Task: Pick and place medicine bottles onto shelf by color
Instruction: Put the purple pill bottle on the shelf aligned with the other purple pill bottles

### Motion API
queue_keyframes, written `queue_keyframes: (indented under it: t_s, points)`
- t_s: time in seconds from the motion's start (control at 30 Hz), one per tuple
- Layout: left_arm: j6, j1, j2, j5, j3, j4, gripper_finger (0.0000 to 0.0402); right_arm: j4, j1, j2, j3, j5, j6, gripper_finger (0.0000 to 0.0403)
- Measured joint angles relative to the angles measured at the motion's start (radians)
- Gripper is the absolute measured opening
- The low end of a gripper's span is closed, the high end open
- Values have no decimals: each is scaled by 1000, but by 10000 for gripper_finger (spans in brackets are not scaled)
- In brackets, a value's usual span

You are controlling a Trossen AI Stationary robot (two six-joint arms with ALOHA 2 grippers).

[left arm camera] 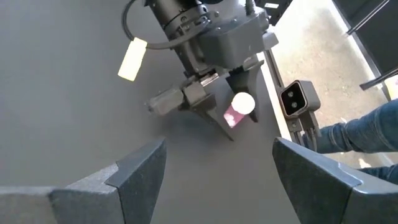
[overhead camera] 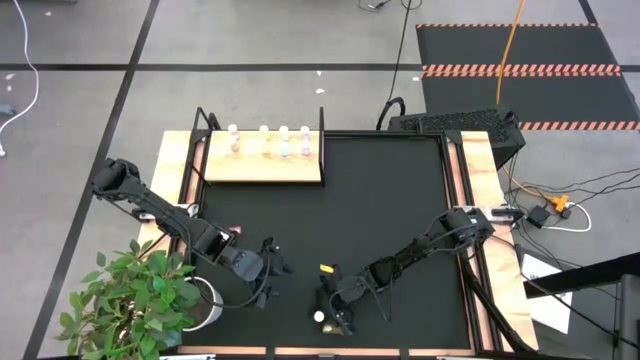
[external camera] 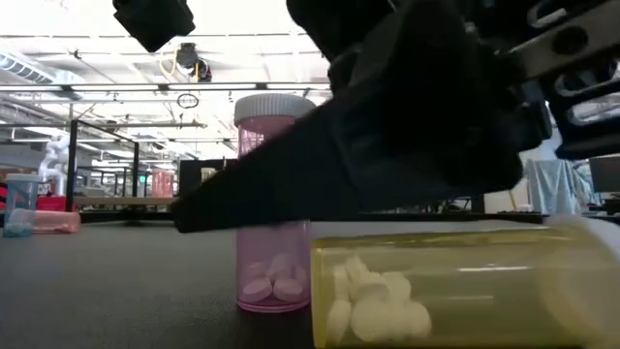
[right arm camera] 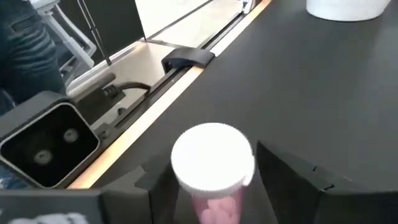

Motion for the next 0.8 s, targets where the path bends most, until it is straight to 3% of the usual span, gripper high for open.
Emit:
queue_keyframes:
  t_s: [0.33, 0.6, 0.8]
  points:
    - [1, -12, 0, -1, 0, 8, 296, -82, 1, 2, -2, -3, 60, 126]
    - [5, -15, 0, -27, 0, 59, 296, -93, -16, -16, -7, 1, 104, 99]
    - [9, -4, 0, -64, 0, 113, 296, -149, -55, -148, -52, 86, 135, 100]
